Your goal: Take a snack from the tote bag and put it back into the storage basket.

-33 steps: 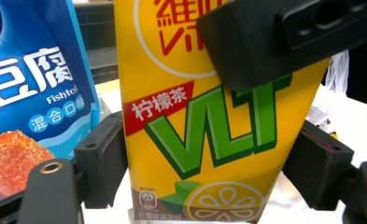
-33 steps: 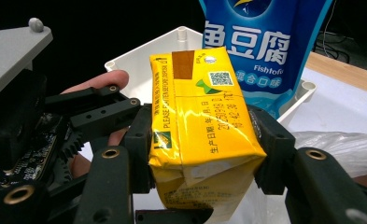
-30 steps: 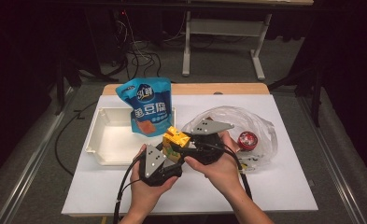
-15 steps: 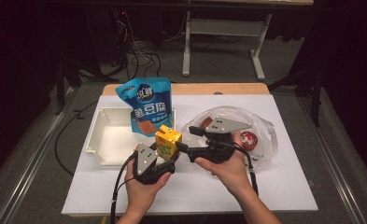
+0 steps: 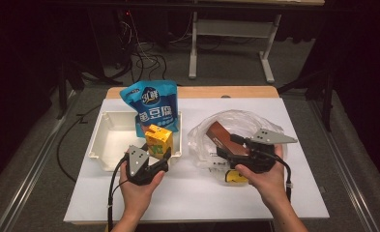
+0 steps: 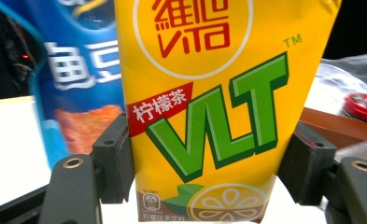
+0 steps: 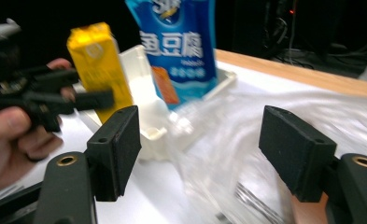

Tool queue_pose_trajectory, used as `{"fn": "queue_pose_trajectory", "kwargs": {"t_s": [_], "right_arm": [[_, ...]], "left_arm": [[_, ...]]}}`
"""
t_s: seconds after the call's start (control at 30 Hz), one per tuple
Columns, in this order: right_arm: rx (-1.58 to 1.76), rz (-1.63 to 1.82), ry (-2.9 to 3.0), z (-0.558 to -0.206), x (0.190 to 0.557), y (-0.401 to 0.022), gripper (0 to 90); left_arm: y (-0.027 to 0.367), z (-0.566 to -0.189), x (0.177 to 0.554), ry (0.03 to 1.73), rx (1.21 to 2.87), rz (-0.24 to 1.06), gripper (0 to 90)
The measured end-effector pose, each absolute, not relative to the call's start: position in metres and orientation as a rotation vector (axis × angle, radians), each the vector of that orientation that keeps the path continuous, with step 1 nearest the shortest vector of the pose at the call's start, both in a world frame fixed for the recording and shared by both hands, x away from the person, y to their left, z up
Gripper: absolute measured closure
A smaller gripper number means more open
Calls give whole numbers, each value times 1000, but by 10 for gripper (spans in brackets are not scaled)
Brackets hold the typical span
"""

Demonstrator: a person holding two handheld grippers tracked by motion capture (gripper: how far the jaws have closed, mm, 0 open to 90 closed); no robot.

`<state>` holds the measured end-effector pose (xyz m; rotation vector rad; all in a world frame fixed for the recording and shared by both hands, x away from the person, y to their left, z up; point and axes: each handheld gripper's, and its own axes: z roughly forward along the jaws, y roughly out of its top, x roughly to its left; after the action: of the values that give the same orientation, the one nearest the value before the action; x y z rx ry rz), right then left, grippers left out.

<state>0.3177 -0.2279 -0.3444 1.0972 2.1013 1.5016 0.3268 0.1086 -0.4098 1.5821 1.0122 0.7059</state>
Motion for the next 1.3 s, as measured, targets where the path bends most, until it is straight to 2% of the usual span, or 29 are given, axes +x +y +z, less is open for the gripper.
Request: {"fn": "queue_pose_trajectory", "kwargs": {"t_s": [0.33,0.73,1.3], "right_arm": [[1189,1463,2042,-367,305,-274,312],[1275,1448,1989,-395,293,-310,325],[1295,1446,2000,-406,290,-316,348]], "left_arm": [[140,-419,349,1142,1478,763,315],[161,-435,379,1300,1390,831,314],[168,-456,413,1439,1374,858,313]]}}
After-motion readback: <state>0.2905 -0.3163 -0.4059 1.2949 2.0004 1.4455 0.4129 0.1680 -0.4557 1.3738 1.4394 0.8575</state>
